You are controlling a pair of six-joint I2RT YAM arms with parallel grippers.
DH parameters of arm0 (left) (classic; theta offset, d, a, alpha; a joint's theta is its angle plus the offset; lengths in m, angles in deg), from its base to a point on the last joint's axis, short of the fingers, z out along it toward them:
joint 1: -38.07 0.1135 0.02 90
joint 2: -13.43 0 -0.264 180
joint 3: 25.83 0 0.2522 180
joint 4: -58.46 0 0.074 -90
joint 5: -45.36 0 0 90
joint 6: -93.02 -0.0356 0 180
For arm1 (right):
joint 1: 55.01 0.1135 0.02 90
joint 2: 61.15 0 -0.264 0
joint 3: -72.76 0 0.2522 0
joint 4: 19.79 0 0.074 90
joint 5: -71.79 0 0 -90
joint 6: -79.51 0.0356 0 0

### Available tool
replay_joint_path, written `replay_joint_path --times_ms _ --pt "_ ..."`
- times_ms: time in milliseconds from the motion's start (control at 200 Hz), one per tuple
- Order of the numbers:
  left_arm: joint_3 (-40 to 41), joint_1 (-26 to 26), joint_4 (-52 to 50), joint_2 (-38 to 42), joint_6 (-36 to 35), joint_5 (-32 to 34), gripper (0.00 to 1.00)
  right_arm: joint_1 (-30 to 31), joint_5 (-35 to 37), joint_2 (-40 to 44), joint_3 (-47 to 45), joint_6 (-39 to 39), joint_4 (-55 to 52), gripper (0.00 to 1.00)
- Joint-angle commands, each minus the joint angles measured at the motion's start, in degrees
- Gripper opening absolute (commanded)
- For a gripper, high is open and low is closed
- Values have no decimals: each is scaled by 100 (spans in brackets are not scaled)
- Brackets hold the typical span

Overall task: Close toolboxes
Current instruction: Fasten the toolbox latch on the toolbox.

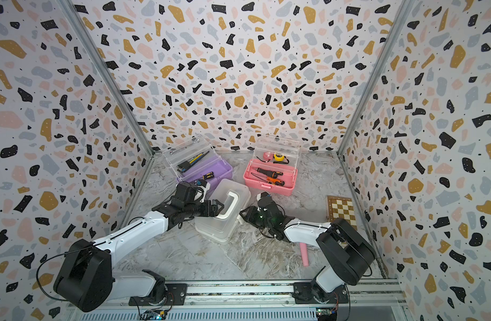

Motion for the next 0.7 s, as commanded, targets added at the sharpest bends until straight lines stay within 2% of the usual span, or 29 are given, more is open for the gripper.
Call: replay_joint_path --times_ms 0,225,421,576,691 --pt "172 -27 21 -171 101 -130 89 8 -21 -86 154 15 -130 41" --pt "274 -31 51 -196 128 -171 88 17 -48 -131 146 8 -84 40" --pt "422 -38 163 -333 190 -479 78 17 -98 -190 22 99 366 36" --pt "603 -34 357 -464 309 -785 75 17 -187 -432 -293 392 1517 34" --pt "797 -67 640 -528 483 -974 75 26 -342 -833 -477 757 2764 33"
